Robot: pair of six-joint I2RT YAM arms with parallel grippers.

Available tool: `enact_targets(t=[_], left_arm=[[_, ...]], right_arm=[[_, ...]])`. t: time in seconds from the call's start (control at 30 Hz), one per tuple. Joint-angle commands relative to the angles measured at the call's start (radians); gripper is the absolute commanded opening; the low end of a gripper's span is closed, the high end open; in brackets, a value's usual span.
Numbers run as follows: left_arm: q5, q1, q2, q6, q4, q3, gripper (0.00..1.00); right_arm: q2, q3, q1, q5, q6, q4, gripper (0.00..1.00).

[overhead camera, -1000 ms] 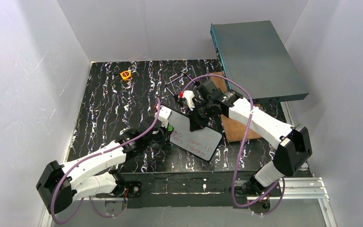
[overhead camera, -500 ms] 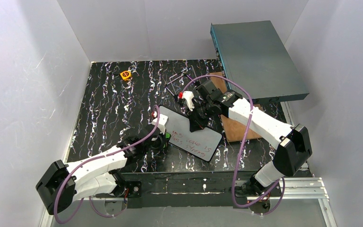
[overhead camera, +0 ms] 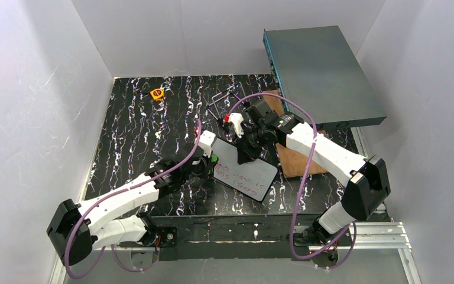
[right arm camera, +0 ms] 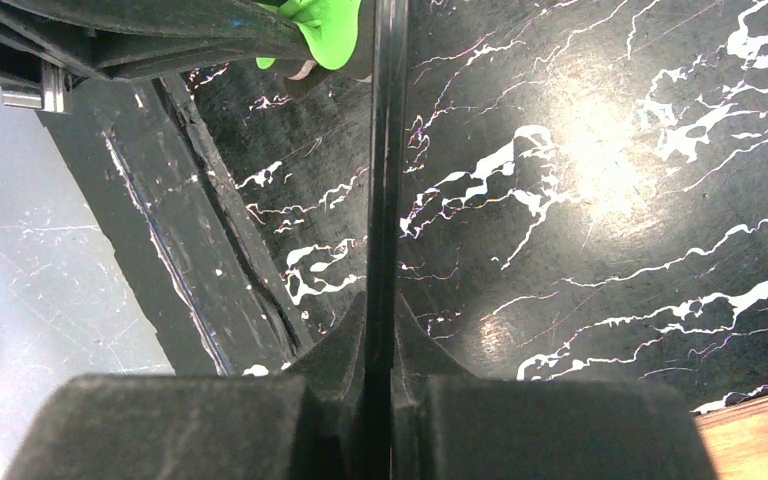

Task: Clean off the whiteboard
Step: Erase the center of the board with the whiteboard.

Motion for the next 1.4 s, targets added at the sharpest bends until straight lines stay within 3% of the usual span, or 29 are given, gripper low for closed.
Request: enact_targets(t=[0.0,0.43,1.03,1.23,1.37], left_arm=[[-0.003,-0.005,0.013,0.004,0.073,0.050,0.00],[-0.066,-0.101,0.072,-0.157,0.106,-0.127,0.00],[-0.147,-0.104,0.031,-0.005,0.017,0.146,0.00],[-0.161,-0.102,0.029,-0.007,0.017,0.115,0.00],[-0.141,-0.102,0.049,-0.051,0.052,0.018,0.00]], right_arm=[[-0.012,0.007,0.024,-0.113,-0.040,0.028,0.01],[-0.005,0.012,0.024,-0.116,-0.039,0.024,0.01],[-0.020,0.002,0.024,-0.112,-0.038,0.026,0.01],[-0.022,0.002,0.024,-0.112,-0.038,0.026,0.01],[-0.023,0.001,0.024,-0.112,-0.039,0.026,0.01]])
